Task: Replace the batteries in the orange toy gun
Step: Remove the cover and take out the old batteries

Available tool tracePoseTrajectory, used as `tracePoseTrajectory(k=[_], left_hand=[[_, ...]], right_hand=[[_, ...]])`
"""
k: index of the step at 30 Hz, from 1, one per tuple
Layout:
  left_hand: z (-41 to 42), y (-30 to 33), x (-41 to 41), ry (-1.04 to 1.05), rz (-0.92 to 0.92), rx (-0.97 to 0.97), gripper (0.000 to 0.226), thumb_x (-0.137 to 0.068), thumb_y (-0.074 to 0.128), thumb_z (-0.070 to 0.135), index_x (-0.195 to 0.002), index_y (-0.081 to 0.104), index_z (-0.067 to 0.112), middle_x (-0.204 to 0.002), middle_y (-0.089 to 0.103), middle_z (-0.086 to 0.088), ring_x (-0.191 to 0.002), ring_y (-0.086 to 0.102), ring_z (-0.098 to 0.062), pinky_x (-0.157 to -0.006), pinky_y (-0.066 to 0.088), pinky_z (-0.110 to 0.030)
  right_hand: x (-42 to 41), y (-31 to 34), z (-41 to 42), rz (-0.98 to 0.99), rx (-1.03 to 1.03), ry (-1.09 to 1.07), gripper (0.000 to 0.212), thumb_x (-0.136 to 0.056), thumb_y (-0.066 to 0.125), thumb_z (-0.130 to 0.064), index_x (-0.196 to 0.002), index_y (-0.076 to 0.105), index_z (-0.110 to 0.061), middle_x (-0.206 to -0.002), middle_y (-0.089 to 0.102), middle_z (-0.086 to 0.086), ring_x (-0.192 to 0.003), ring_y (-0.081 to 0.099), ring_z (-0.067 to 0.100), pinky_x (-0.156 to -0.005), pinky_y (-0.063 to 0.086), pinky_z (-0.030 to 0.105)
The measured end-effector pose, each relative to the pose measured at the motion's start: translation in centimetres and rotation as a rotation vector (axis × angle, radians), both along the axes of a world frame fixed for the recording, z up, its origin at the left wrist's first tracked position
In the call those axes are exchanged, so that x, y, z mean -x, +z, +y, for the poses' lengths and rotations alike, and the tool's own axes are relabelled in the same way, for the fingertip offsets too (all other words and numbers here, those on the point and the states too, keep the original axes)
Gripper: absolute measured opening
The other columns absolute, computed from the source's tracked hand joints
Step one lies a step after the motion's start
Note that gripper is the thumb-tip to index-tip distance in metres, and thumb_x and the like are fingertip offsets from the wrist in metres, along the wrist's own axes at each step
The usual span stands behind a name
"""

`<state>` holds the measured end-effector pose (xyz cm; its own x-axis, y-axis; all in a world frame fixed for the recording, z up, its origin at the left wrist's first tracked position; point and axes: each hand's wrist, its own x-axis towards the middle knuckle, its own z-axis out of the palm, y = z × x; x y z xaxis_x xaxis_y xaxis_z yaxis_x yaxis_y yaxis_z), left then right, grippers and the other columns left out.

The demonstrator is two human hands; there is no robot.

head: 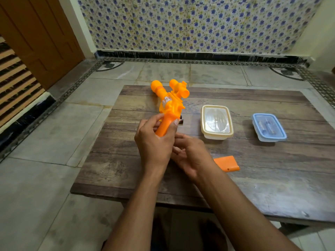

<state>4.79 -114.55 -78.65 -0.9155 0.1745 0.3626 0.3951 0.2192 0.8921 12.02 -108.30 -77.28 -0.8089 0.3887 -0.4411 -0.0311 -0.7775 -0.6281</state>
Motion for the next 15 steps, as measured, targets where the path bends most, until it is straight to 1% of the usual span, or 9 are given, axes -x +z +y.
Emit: tracePoseTrajectory(k=[2,4,6,8,9,10,11,13,15], left_hand=[[-0.1,0.1,0.0,0.019,-0.042,-0.022,0.041,-0.079,0.081,0.05,-0.111,0.075,0.025,-0.094,0.072,0.004,-0.084,0.069,-0.008,-0.077,0.059,-0.036],[-0.3,0.2,-0.1,0.031,-0.092,-0.058,0.039,-0.083,0.08,0.047,-0.111,0.074,0.021,-0.093,0.073,0.006,-0.081,0.07,-0.002,-0.074,0.059,-0.028],[-0.6,0.4,-0.5,0.081,-0.132,-0.088,0.031,-0.089,0.076,0.042,-0.11,0.07,0.019,-0.088,0.07,0.012,-0.075,0.067,0.007,-0.067,0.055,-0.016],[-0.9,0.4,-0.6,0.169,-0.154,-0.096,0.032,-0.094,0.069,0.045,-0.113,0.069,0.019,-0.086,0.066,0.016,-0.075,0.064,0.007,-0.065,0.05,-0.012],[-1.1,0.2,-0.5,0.213,-0.175,-0.102,0.033,-0.096,0.066,0.045,-0.113,0.069,0.016,-0.087,0.066,0.015,-0.076,0.062,0.004,-0.063,0.045,-0.012],[-1.2,0.1,-0.3,0.261,-0.202,-0.103,0.035,-0.098,0.063,0.044,-0.113,0.069,0.012,-0.09,0.068,0.009,-0.079,0.063,-0.004,-0.061,0.042,-0.015],[-1.4,-0.2,0.0,0.3,-0.232,-0.105,0.037,-0.1,0.06,0.042,-0.113,0.068,0.008,-0.095,0.071,0.001,-0.084,0.065,-0.014,-0.064,0.04,-0.02],[-1.7,-0.7,0.4,0.349,-0.304,-0.125,0.037,-0.102,0.057,0.039,-0.107,0.067,0.003,-0.1,0.073,-0.012,-0.091,0.067,-0.031,-0.071,0.044,-0.032],[-2.1,-1.2,0.7,0.368,-0.388,-0.132,0.037,-0.101,0.058,0.037,-0.101,0.066,0.001,-0.097,0.073,-0.015,-0.091,0.068,-0.036,-0.071,0.046,-0.036]], right_hand=[[0.2,-0.7,0.0,-0.071,-0.092,-0.062,0.03,-0.092,0.057,0.014,-0.121,0.064,0.008,-0.111,0.073,0.029,-0.095,0.072,0.035,-0.079,0.062,0.035],[0.5,-1.3,0.4,-0.109,-0.284,-0.115,0.024,-0.091,0.064,0.011,-0.114,0.066,0.007,-0.099,0.076,0.025,-0.086,0.073,0.032,-0.074,0.063,0.036],[1.0,-2.0,1.4,-0.141,-0.685,-0.154,0.021,-0.089,0.069,0.007,-0.107,0.073,-0.003,-0.091,0.079,0.015,-0.082,0.075,0.025,-0.075,0.062,0.037],[1.8,-2.6,2.7,-0.189,-1.136,-0.163,0.028,-0.087,0.07,0.004,-0.108,0.078,-0.012,-0.093,0.079,0.005,-0.088,0.075,0.016,-0.085,0.061,0.031],[2.2,-2.9,3.2,-0.219,-1.311,-0.158,0.031,-0.087,0.068,0.005,-0.109,0.079,-0.014,-0.096,0.077,0.003,-0.09,0.073,0.013,-0.086,0.057,0.024],[2.5,-3.1,3.8,-0.246,-1.447,-0.138,0.035,-0.087,0.066,0.007,-0.111,0.079,-0.014,-0.097,0.073,0.004,-0.09,0.069,0.014,-0.083,0.054,0.019],[3.0,-3.4,4.2,-0.268,-1.544,-0.103,0.039,-0.086,0.063,0.01,-0.112,0.079,-0.013,-0.098,0.068,0.006,-0.089,0.066,0.016,-0.08,0.051,0.017],[3.9,-4.1,4.8,-0.293,-1.662,-0.018,0.043,-0.081,0.058,0.012,-0.114,0.077,-0.01,-0.101,0.064,0.009,-0.091,0.065,0.025,-0.08,0.053,0.03],[4.6,-4.6,5.1,-0.321,-1.731,0.035,0.045,-0.077,0.058,0.008,-0.115,0.075,-0.008,-0.105,0.066,0.013,-0.095,0.067,0.033,-0.082,0.057,0.042]])
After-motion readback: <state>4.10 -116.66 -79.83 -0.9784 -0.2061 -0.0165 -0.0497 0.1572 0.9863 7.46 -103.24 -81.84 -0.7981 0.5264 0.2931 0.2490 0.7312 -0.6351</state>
